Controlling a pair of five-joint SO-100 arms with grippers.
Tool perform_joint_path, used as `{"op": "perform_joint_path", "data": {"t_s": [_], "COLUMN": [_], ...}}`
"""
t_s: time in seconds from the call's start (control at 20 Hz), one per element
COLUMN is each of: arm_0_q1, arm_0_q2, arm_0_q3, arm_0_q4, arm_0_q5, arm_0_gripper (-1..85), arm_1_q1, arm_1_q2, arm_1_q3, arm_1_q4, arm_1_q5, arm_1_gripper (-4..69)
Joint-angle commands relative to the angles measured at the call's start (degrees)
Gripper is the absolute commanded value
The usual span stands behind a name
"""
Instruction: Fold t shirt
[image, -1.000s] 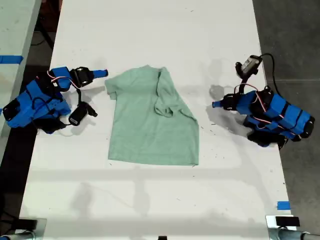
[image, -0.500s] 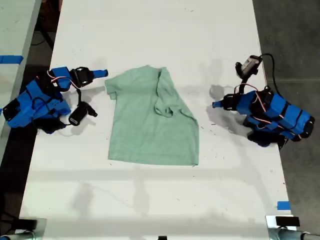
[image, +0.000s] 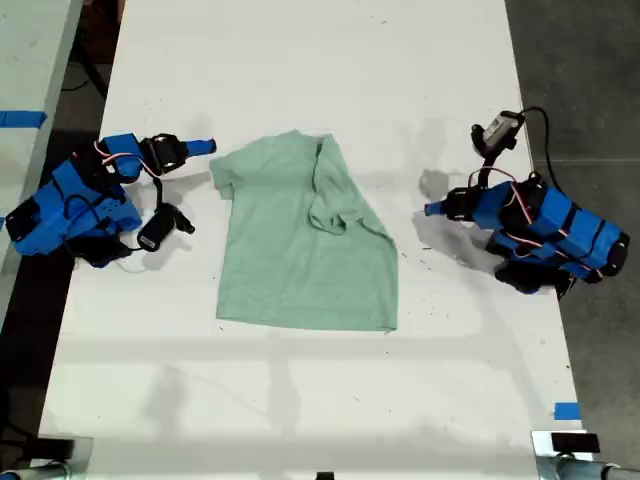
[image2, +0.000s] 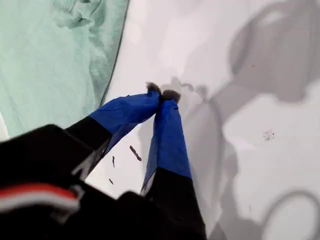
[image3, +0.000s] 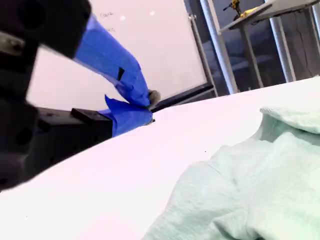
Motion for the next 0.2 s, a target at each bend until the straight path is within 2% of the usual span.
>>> {"op": "perform_joint_path", "data": {"t_s": [0.0, 0.15], "arm_0_q1": [-0.53, -0.53], "arm_0_q2": [0.44, 0.44], "arm_0_q3": [2.11, 2.11], "arm_0_q4": [0.09, 0.09], "arm_0_q5": [-1.49, -1.49], "arm_0_gripper": [-0.3, -0.3], "arm_1_q1": [0.35, 0.35], "arm_1_q2": [0.7, 0.7], "arm_1_q3": [1.93, 1.93], "arm_1_q4": [0.26, 0.26], "arm_1_q5": [0.44, 0.44], "arm_1_gripper": [1.2, 1.2]}}
